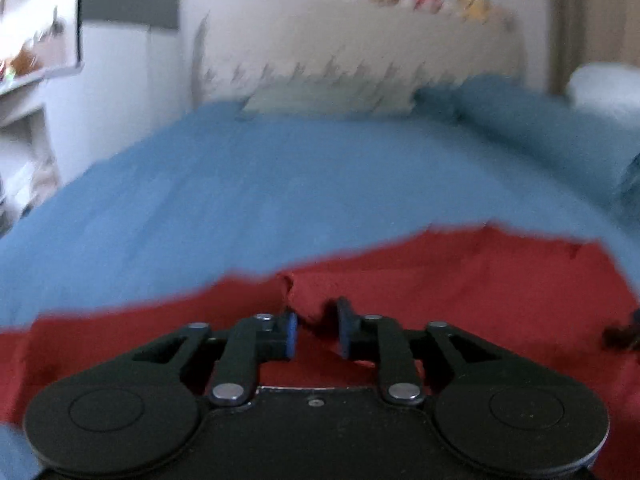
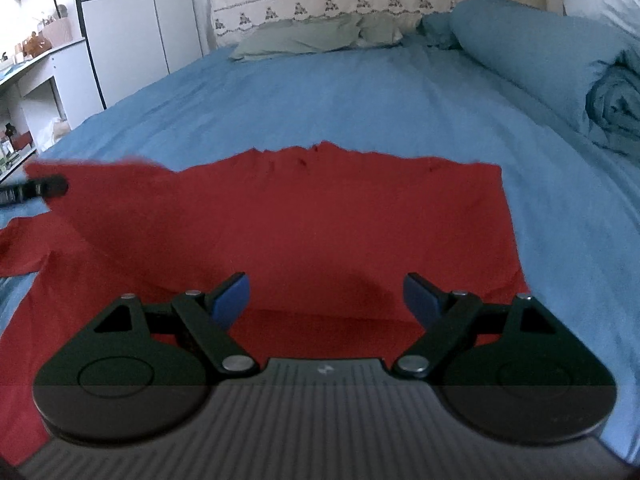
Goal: Fold small clothes
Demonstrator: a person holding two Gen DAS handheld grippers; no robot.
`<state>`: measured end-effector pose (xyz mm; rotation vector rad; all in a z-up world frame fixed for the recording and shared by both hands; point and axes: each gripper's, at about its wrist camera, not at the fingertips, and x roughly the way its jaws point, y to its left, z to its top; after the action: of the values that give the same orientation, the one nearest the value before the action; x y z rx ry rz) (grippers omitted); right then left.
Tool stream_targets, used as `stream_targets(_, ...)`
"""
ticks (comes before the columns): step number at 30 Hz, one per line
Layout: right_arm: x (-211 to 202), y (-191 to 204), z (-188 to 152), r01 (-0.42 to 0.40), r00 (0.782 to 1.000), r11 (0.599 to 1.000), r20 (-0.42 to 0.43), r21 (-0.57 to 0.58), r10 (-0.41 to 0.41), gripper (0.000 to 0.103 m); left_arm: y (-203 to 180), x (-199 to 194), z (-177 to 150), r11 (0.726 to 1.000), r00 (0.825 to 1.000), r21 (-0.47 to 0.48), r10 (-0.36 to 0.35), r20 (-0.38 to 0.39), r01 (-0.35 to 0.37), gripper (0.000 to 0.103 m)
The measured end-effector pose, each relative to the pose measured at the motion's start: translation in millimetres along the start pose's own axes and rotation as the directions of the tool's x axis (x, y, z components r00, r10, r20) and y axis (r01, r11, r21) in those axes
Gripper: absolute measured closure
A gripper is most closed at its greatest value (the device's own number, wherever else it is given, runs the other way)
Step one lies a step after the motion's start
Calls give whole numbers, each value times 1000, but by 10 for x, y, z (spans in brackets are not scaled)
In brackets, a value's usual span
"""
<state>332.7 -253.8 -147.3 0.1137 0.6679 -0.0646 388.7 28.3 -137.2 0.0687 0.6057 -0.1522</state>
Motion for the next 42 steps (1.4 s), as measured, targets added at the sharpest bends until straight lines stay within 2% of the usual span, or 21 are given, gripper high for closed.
stream_targets(1,3,-1,-6,0,1000,1000,-3,2,0,4,40,39,-76,1000,999,0,29,-34,-29,63)
stream_targets(2,-9,-12,-20,-2,1000,1000,-4,4,2,4,85,54,-146,998,996,-2,65,-67,-66,47)
stream_targets(3,-19,-15,-21,-4,1000,1000,-4,6,4,4,133,44,-201,996,993,-7,86,-84,-87,39)
stream_targets(4,-28,-17,-18,-4,1000,1000,-3,6,4,4,172,13,-236,996,993,-19,87,-86,-89,38)
stream_targets(6,-30,-24,-7,-2,1000,1000,-2,2,2,4,245,-45,-253,997,996,-53,43,-79,-48,35)
stream_targets(11,-29,-30,11,-4,1000,1000,-1,6,4,4,380,-48,-105,990,998,-143,-20,-61,11,28)
stream_targets(14,-46,-4,18,-8,1000,1000,5,-6,8,4,397,174,95,982,993,-186,-48,-106,27,29)
stream_targets(16,-64,26,14,-10,1000,1000,9,-17,10,4,370,299,174,972,985,-223,-109,-137,77,44)
stream_targets(17,-75,42,13,-11,1000,1000,10,-23,11,4,342,340,207,962,975,-245,-164,-151,124,77)
stream_targets(18,-84,54,16,-9,1000,1000,11,-28,10,4,313,317,211,956,969,-249,-195,-152,153,93)
stream_targets(21,-103,65,26,-10,1000,1000,17,-27,11,4,23,74,262,955,957,-149,-271,-101,255,93)
stream_targets(23,-100,43,18,-14,1000,1000,20,-23,14,4,-206,-108,226,943,938,-69,-331,-98,326,92)
stream_targets(25,-72,25,3,-15,1000,1000,15,-20,15,4,-389,-264,133,931,925,-1,-362,-114,365,85)
stream_targets(26,-64,35,-5,-13,1000,1000,13,-18,14,4,-439,-312,94,929,923,20,-365,-122,370,77)
stream_targets(27,-58,33,-11,-15,1000,1000,10,-13,15,4,-473,-362,55,929,924,32,-361,-129,368,62)
stream_targets(29,-56,32,-24,-20,1000,1000,9,-4,20,4,-458,-456,-24,933,928,30,-354,-117,359,45)
stream_targets(30,-60,32,-30,-22,1000,1000,10,-2,22,4,-430,-489,-38,936,932,23,-347,-107,352,42)
stream_targets(34,-81,29,-39,-29,999,1000,15,-3,29,4,-312,-573,-71,952,950,8,-304,-73,306,39)
stream_targets(39,-78,20,-38,-29,999,1000,13,-1,29,4,-357,-353,52,956,953,27,-286,-101,290,39)
stream_targets(41,-78,17,-45,-30,999,1000,12,3,30,4,-426,-266,53,959,955,53,-271,-119,279,43)
stream_targets(42,-80,19,-46,-30,999,1000,12,3,30,4,-454,-219,47,960,955,61,-265,-131,274,48)
